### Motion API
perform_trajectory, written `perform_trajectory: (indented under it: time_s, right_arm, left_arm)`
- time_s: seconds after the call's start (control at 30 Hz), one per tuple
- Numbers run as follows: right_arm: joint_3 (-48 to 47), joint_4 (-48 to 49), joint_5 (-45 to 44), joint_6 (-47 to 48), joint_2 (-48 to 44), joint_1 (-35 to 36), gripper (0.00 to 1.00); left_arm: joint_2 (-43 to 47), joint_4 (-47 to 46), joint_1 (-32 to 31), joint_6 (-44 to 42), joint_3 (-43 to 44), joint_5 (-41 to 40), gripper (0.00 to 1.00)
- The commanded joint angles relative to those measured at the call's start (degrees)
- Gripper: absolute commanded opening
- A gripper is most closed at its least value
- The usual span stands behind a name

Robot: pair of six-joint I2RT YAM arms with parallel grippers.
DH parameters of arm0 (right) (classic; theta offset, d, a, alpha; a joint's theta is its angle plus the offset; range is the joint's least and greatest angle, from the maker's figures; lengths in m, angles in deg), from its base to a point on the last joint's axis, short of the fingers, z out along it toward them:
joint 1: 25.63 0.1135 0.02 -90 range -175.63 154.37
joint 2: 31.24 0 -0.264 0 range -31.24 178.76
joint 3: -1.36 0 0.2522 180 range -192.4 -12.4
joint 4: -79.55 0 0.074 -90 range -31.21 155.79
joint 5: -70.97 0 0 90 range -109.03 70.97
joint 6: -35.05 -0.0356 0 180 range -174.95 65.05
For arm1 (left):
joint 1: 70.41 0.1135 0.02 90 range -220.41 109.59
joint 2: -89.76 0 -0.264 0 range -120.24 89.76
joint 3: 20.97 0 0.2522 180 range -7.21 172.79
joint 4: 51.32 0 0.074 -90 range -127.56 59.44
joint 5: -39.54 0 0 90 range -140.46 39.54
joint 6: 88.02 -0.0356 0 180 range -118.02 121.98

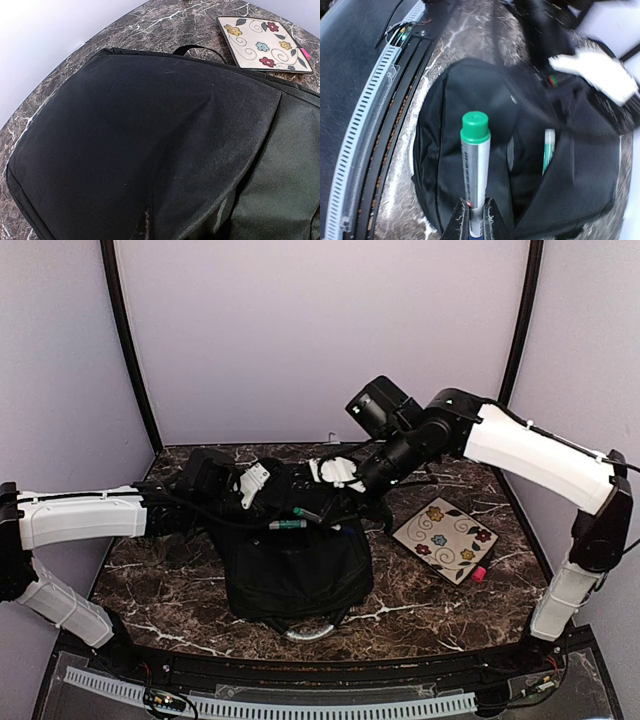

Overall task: Pack the student bag
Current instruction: Place the second largest pocket of the bag in the lower front pocket of the bag.

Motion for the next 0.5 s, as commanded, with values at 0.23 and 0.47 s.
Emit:
perform_trajectory:
  time_s: [0.23,0.47]
  right_arm:
    - [1.8,17.1,-23.6,3.3,9.4,12.2,0.03]
    - [8.1,25.5,-33.5,2.6,11.6,12.2,0.03]
  left_arm:
    - [2.8,-2.1,0.5,1.3,2.2,5.5,0.00]
    - [3.7,-2.1,0.7,1.2,2.2,5.7,0.00]
